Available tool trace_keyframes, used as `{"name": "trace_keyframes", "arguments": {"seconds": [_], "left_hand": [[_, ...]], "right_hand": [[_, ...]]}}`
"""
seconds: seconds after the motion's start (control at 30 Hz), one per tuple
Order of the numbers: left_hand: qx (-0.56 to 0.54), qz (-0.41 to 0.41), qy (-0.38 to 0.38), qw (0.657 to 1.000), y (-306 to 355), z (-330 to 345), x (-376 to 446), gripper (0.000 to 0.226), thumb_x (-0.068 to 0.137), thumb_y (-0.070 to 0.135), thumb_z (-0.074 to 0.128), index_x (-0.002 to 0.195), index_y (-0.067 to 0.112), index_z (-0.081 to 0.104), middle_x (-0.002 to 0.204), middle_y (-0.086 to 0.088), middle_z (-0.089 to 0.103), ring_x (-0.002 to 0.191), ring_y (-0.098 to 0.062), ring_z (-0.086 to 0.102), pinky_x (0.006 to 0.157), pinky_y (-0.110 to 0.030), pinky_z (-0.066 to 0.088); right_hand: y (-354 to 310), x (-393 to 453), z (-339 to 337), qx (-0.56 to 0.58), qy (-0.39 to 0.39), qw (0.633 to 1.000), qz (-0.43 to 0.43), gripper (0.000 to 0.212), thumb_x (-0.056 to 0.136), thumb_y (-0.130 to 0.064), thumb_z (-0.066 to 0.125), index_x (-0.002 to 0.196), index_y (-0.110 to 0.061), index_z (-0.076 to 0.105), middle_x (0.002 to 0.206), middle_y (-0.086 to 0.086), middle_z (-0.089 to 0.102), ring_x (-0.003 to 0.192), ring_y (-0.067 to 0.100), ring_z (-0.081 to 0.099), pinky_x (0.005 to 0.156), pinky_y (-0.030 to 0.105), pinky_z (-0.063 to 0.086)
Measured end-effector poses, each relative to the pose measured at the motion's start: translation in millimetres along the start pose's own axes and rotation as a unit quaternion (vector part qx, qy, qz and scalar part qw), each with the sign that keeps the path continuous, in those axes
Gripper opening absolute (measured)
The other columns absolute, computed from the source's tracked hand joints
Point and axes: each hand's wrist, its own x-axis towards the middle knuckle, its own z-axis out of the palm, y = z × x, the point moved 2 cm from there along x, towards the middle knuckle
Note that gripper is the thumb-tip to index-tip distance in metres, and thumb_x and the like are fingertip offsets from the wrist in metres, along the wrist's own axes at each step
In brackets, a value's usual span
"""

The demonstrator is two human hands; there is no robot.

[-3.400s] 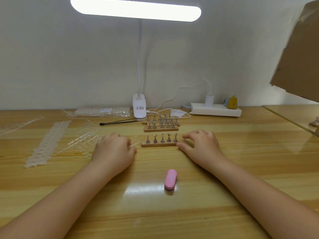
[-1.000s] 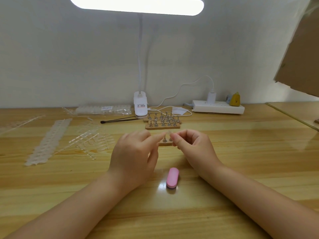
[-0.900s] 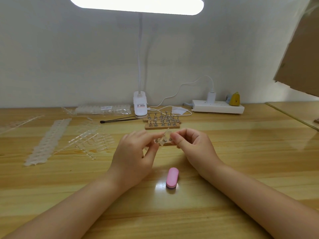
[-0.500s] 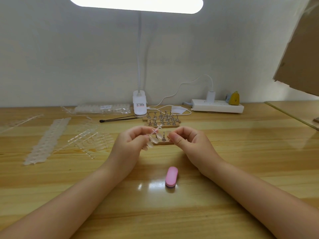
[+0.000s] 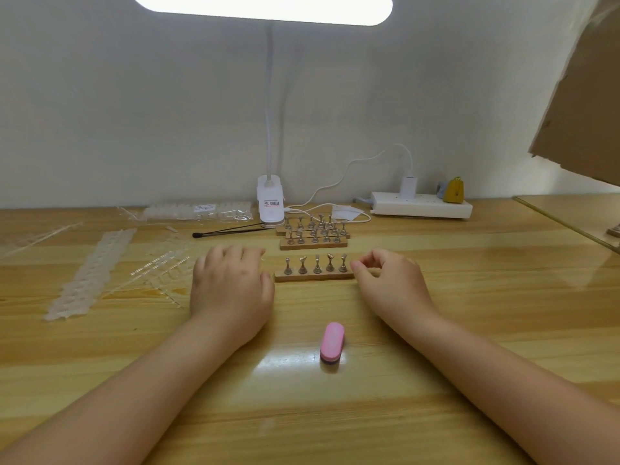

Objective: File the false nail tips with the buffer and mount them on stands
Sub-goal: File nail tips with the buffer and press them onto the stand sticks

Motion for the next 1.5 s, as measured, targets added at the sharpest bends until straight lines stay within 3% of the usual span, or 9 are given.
{"name": "trace_keyframes", "arguments": {"seconds": [0.17,0.47,0.8,1.0,1.13,1.23,1.3,1.4,1.5], "left_hand": [[-0.101,0.066,-0.044,0.992,8,8,-2,0.05,0.092,0.016,0.043,0.141,0.026,0.039,0.125,0.011,0.057,0.13,-0.014,0.031,0.1,-0.029,0.01],[-0.123,0.001,-0.018,0.992,4,7,-3,0.048,0.092,0.02,0.047,0.139,0.024,0.041,0.12,0.007,0.062,0.121,-0.015,0.041,0.098,-0.029,0.014],[-0.169,0.063,0.011,0.984,5,4,-4,0.045,0.088,0.013,0.052,0.131,0.024,0.051,0.102,0.015,0.068,0.11,-0.008,0.049,0.09,-0.022,0.014],[-0.141,0.053,0.014,0.988,9,-6,-7,0.034,0.09,0.028,0.052,0.124,0.026,0.055,0.099,0.016,0.064,0.105,-0.011,0.052,0.094,-0.029,0.022],[-0.135,0.106,0.066,0.983,27,-27,-13,0.027,0.083,0.047,0.047,0.087,0.027,0.064,0.065,0.015,0.047,0.068,-0.012,0.048,0.071,-0.03,0.032],[-0.104,0.117,-0.055,0.986,47,-31,-23,0.053,0.074,0.078,0.029,0.086,0.034,0.056,0.061,0.017,0.048,0.065,-0.005,0.047,0.067,-0.029,0.031],[-0.091,0.14,-0.097,0.981,55,-28,-31,0.058,0.066,0.083,0.029,0.091,0.037,0.054,0.066,0.019,0.051,0.068,-0.001,0.047,0.067,-0.028,0.03],[-0.128,0.166,-0.092,0.973,60,-26,-38,0.031,0.078,0.062,0.049,0.09,0.034,0.056,0.068,0.018,0.048,0.071,-0.003,0.045,0.064,-0.024,0.032],[-0.194,0.137,-0.055,0.97,56,-25,-35,0.013,0.09,0.045,0.05,0.091,0.033,0.057,0.077,0.016,0.051,0.073,-0.003,0.049,0.062,-0.021,0.036]], "right_hand": [[-3,-2,2,0.016,-0.019,1.0,-0.019,0.015,0.093,-0.034,0.058,0.082,-0.025,0.062,0.082,-0.013,0.06,0.102,0.021,0.054,0.082,0.033,0.044],[-2,-1,3,0.008,0.0,1.0,-0.021,0.018,0.09,-0.034,0.059,0.075,-0.024,0.061,0.08,-0.01,0.063,0.096,0.021,0.056,0.076,0.032,0.043],[0,1,-5,0.005,0.024,1.0,0.005,0.021,0.088,-0.034,0.059,0.071,-0.022,0.061,0.07,-0.009,0.062,0.074,0.014,0.057,0.065,0.033,0.045],[-2,1,-8,0.01,0.018,1.0,0.021,0.02,0.087,-0.032,0.059,0.071,-0.019,0.062,0.069,-0.007,0.06,0.074,0.016,0.055,0.06,0.031,0.04],[-9,-1,-12,-0.001,0.07,0.997,-0.034,0.021,0.088,-0.025,0.061,0.07,-0.013,0.06,0.07,-0.008,0.053,0.079,0.018,0.05,0.068,0.029,0.032],[-16,-6,-13,0.023,0.093,0.99,-0.105,0.018,0.089,-0.021,0.063,0.073,-0.013,0.061,0.071,-0.012,0.054,0.078,0.015,0.052,0.075,0.031,0.038],[-18,-9,-12,0.052,0.078,0.986,-0.135,0.016,0.091,-0.022,0.063,0.078,-0.012,0.065,0.072,-0.006,0.06,0.076,0.016,0.057,0.074,0.033,0.043],[-20,-11,-10,0.102,0.049,0.983,-0.144,0.012,0.09,-0.024,0.065,0.084,-0.015,0.07,0.07,-0.006,0.067,0.07,0.009,0.061,0.069,0.03,0.048],[-21,-12,-9,0.149,0.035,0.98,-0.125,0.008,0.088,-0.022,0.068,0.085,-0.018,0.073,0.072,-0.006,0.07,0.069,0.007,0.065,0.069,0.029,0.052]]}}
